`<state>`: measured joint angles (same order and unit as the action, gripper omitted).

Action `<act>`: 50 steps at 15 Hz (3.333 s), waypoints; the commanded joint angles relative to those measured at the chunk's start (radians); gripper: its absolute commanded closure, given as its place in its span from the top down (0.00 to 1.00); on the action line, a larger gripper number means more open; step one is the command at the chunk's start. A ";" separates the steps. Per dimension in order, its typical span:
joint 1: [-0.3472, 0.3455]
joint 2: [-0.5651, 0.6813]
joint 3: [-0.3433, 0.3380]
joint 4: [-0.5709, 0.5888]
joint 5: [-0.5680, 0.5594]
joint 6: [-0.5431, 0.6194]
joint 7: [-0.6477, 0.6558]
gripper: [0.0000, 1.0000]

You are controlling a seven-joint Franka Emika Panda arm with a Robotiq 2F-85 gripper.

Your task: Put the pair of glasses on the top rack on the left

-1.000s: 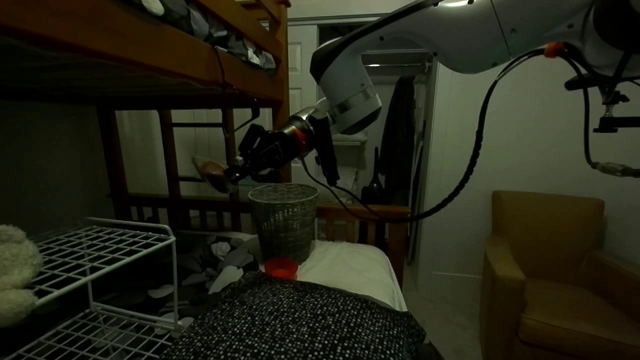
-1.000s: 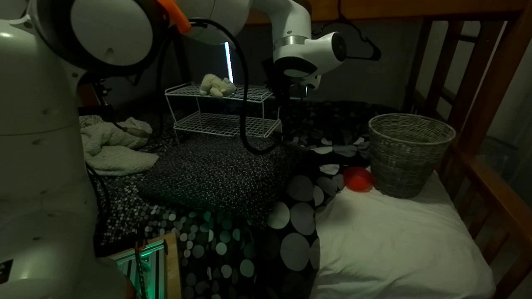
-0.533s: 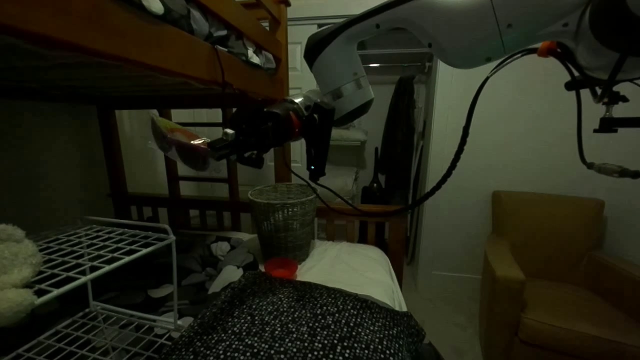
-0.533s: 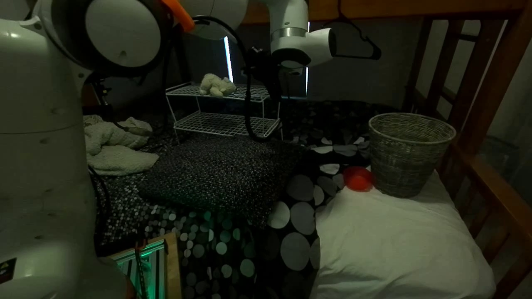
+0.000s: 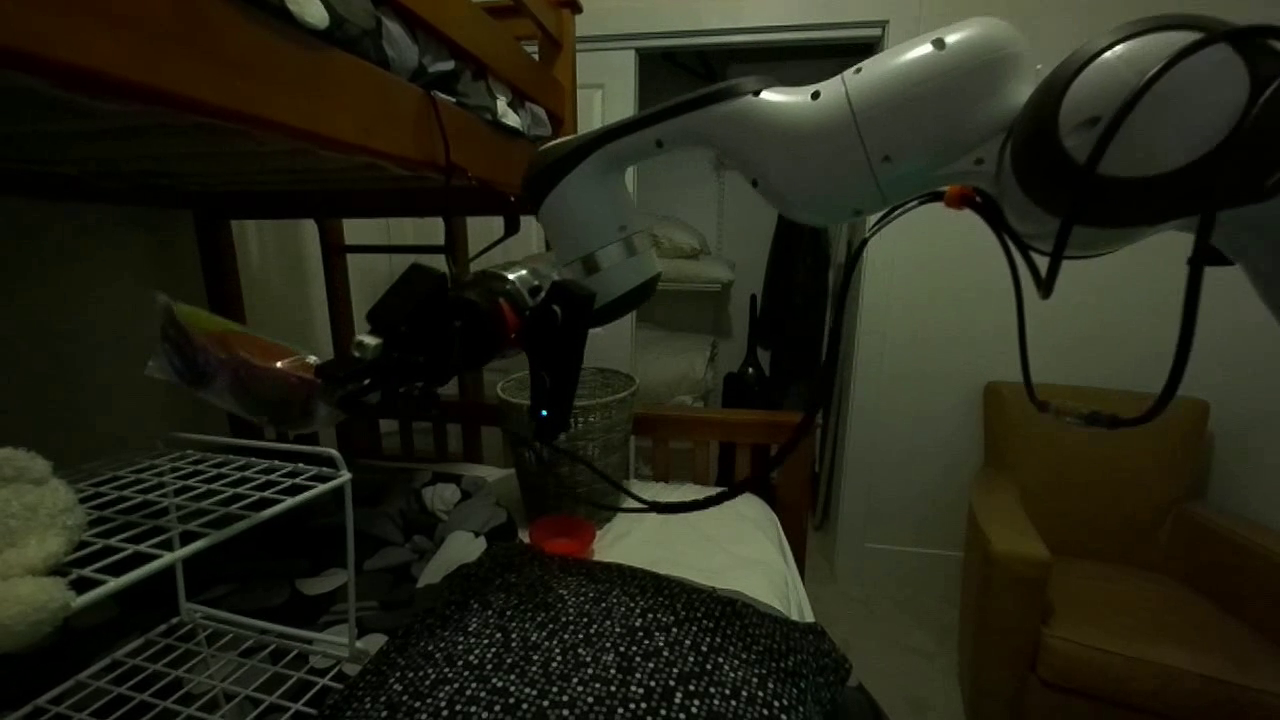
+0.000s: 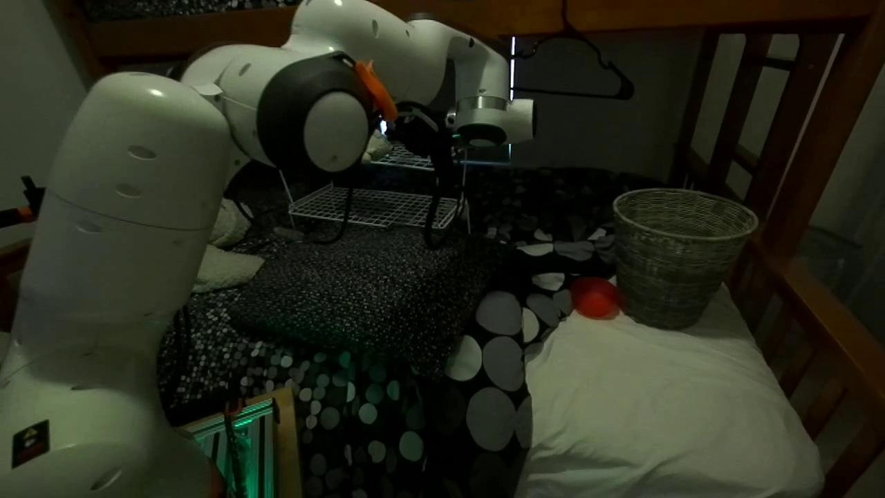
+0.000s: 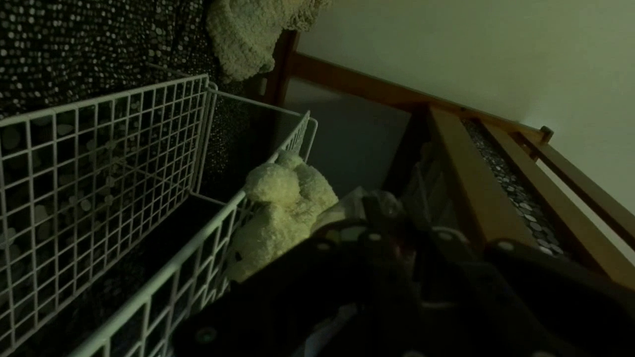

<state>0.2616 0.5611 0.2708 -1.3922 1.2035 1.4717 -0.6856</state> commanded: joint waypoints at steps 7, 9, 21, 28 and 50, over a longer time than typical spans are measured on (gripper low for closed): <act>0.048 0.278 -0.010 0.400 -0.098 -0.073 0.227 0.03; 0.048 0.315 -0.006 0.467 -0.129 -0.109 0.274 0.03; 0.121 0.481 0.016 0.807 -0.360 -0.106 0.295 0.03; 0.132 0.492 -0.007 0.864 -0.373 -0.079 0.339 0.03; 0.052 0.337 0.055 0.918 -0.595 0.140 0.697 1.00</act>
<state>0.3376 0.9580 0.3122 -0.4406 0.6453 1.6452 -0.0939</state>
